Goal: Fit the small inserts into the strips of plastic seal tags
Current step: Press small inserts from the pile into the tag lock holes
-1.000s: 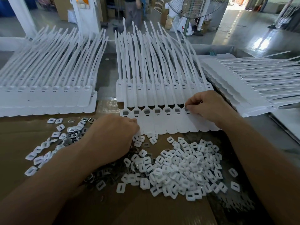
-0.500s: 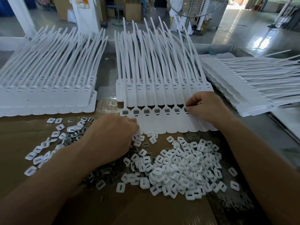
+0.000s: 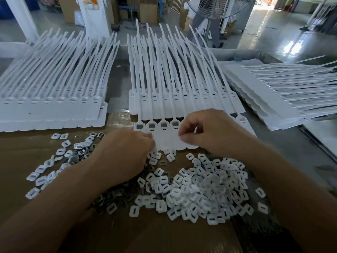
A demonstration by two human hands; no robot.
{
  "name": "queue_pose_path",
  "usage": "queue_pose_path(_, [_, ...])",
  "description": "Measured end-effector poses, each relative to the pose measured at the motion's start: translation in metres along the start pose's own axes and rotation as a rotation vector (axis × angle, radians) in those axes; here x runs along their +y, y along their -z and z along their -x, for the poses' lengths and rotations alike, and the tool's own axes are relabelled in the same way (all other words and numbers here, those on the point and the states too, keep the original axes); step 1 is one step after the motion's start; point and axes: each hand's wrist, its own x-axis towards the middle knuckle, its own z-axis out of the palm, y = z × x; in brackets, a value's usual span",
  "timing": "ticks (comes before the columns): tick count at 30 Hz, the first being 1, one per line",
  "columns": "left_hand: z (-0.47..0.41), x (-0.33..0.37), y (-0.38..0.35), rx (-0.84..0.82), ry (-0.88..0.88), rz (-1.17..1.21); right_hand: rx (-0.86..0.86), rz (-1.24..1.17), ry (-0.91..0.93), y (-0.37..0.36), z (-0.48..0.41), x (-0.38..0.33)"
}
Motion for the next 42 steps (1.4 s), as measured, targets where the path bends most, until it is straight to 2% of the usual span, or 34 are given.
queue_pose_path(5, [0.001, 0.001, 0.002, -0.003, -0.034, -0.027, -0.115, 0.141, 0.064, -0.023, 0.001, -0.02])
queue_pose_path(12, [0.001, 0.0, 0.002, -0.011, -0.029, -0.043, -0.131, 0.22, -0.01, -0.039, -0.007, -0.022])
queue_pose_path(18, [0.003, -0.001, 0.004, -0.022, -0.031, -0.033, -0.16, 0.297, 0.017, -0.042, -0.007, -0.025])
queue_pose_path(23, [0.001, -0.001, 0.005, -0.026, -0.034, -0.028, -0.211, 0.207, 0.015, -0.034, -0.003, -0.023])
queue_pose_path(27, [-0.001, -0.002, 0.003, -0.018, -0.008, -0.017, -0.074, 0.048, -0.085, -0.01, -0.002, -0.007])
queue_pose_path(34, [-0.001, -0.003, 0.002, -0.012, -0.021, -0.01, 0.257, -0.048, -0.29, 0.03, -0.015, 0.054])
queue_pose_path(38, [-0.003, -0.003, 0.001, -0.013, -0.016, -0.012, 0.316, -0.14, -0.389, 0.027, -0.019, 0.075])
queue_pose_path(42, [-0.001, -0.005, -0.001, -0.017, -0.008, -0.013, 0.32, -0.132, -0.399, 0.024, -0.023, 0.081])
